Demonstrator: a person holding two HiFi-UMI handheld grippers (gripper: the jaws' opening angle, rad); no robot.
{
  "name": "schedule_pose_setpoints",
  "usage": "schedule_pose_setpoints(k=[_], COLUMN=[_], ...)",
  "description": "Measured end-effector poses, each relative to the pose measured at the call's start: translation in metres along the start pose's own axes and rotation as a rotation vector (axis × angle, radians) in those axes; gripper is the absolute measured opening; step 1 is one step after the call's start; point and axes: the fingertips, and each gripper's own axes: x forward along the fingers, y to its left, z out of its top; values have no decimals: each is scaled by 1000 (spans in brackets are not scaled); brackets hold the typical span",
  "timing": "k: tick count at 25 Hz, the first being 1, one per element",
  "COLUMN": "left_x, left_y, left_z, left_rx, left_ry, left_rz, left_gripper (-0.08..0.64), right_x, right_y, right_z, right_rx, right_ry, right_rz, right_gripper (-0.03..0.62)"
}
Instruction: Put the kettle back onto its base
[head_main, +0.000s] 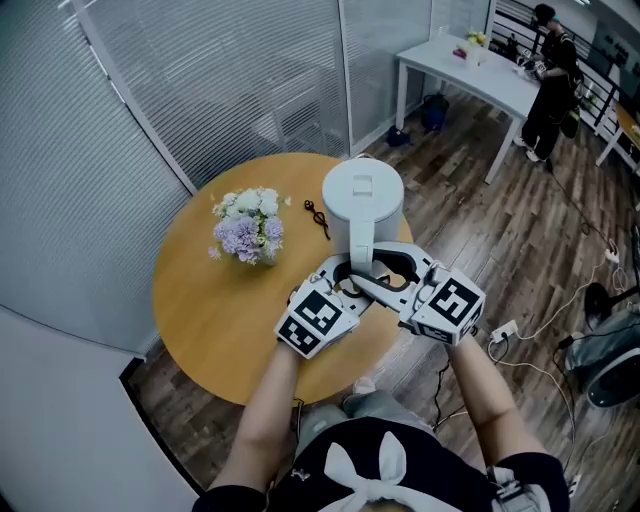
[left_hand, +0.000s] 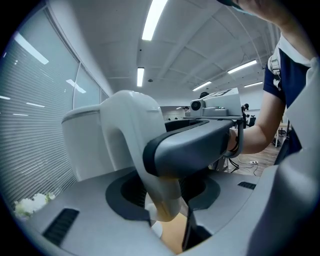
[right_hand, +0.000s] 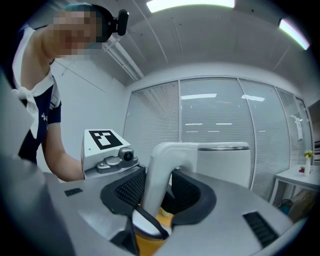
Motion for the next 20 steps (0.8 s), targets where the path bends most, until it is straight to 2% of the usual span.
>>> schedule_pose_setpoints(k=[7, 20], left_x=[12, 31], left_y=[17, 35], left_z=[-13, -35], left_rx=[-25, -57], left_ry=[23, 52], left_rz=[10, -24], left_gripper=[172, 172], right_x=[11, 24], right_y=[-17, -38], right_z=[-15, -40], right_rx=[29, 79], right_ry=[7, 30], right_rz=[18, 12], right_gripper=[170, 172])
